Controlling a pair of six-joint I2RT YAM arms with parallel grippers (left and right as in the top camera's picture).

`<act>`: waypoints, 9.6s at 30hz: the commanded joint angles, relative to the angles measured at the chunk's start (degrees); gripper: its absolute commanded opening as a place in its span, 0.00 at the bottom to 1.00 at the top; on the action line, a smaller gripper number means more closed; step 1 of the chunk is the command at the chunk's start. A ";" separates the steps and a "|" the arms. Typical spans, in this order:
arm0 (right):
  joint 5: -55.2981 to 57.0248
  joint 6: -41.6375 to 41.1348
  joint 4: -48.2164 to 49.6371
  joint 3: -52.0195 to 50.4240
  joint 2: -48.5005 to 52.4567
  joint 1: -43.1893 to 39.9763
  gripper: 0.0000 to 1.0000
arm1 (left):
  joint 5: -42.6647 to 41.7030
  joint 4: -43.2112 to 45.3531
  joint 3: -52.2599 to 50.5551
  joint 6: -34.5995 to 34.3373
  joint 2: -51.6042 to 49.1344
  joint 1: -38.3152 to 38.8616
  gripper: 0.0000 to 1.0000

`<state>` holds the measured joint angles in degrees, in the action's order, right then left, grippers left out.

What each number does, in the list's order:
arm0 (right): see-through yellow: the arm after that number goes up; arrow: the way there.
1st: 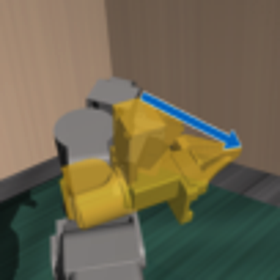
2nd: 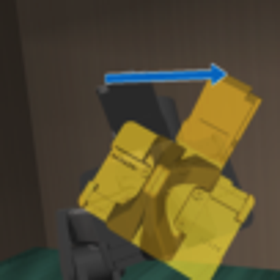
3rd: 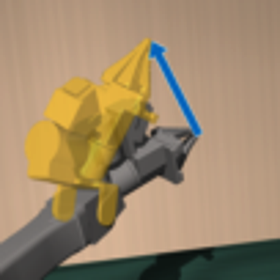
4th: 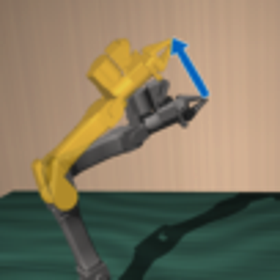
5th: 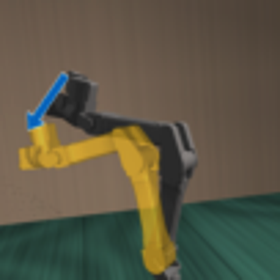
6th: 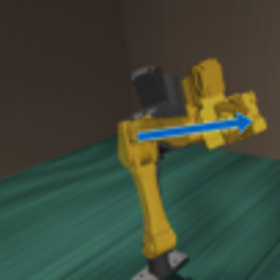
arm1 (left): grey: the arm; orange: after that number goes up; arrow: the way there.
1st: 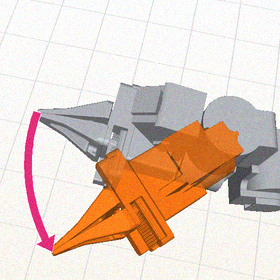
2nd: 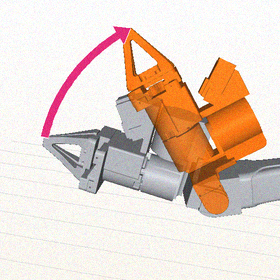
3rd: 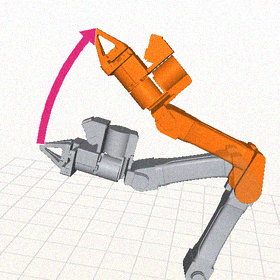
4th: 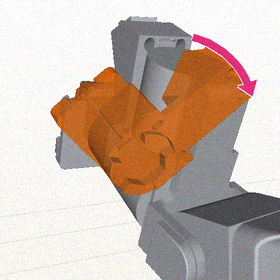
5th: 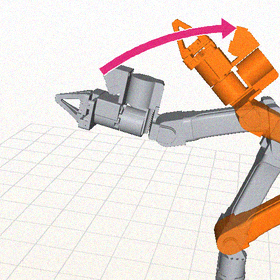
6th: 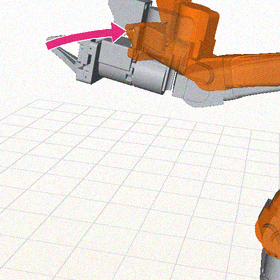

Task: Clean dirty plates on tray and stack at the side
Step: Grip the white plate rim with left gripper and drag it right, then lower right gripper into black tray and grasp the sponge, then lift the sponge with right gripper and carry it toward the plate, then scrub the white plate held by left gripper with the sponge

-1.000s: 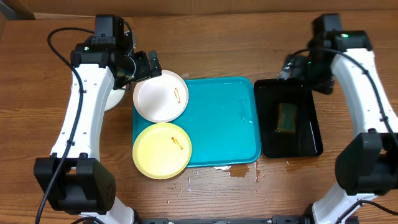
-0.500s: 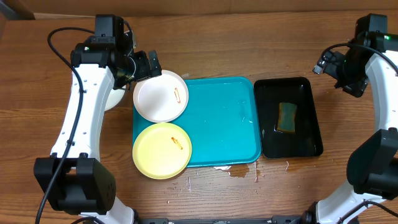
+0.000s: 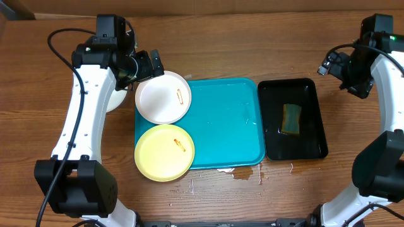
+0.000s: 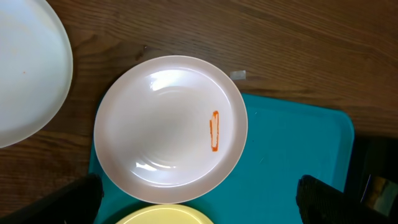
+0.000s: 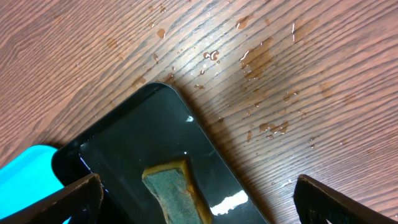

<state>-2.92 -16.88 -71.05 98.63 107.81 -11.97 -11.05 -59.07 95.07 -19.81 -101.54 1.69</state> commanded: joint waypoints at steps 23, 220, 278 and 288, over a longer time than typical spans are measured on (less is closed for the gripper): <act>0.28 -0.02 0.31 1.31 -0.44 -0.11 1.00 | 4.26 -13.14 -12.66 1.09 -6.43 -0.11 0.74; 3.61 3.78 0.57 -14.60 -0.46 15.21 0.04 | -6.40 23.41 -20.02 2.67 -11.91 14.23 0.11; 8.28 9.40 15.72 -8.61 0.39 39.17 0.04 | -3.41 25.27 -19.91 2.69 -11.91 14.25 0.05; 16.72 9.46 19.74 -8.61 7.23 41.86 0.04 | -3.41 25.24 -19.91 2.69 -11.91 14.25 0.05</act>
<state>9.76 -7.46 -51.94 88.62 112.27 29.93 -15.18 -33.85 73.93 -17.15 -113.43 15.77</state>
